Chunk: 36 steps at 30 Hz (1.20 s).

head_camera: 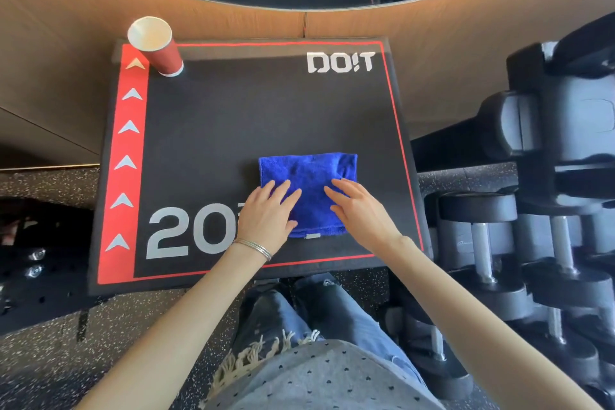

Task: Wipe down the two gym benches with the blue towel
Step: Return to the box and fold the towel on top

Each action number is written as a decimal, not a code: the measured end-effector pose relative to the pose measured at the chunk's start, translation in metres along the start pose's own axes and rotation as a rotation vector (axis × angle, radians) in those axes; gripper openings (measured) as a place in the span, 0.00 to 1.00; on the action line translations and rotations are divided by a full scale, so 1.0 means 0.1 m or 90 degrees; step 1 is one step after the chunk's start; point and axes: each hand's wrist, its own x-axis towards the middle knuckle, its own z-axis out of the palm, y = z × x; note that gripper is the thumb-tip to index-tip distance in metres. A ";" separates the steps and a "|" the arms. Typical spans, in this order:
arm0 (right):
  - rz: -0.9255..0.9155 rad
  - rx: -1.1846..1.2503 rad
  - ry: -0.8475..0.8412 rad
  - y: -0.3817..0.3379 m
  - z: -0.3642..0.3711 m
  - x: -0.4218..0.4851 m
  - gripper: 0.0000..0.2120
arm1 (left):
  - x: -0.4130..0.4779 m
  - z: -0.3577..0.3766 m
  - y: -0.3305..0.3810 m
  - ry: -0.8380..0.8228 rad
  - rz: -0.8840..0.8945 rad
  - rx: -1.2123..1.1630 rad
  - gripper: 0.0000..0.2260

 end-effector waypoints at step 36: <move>0.219 0.034 0.060 0.83 -0.42 1.46 0.24 | 1.98 -0.30 0.11 -0.086 -0.032 0.009 0.31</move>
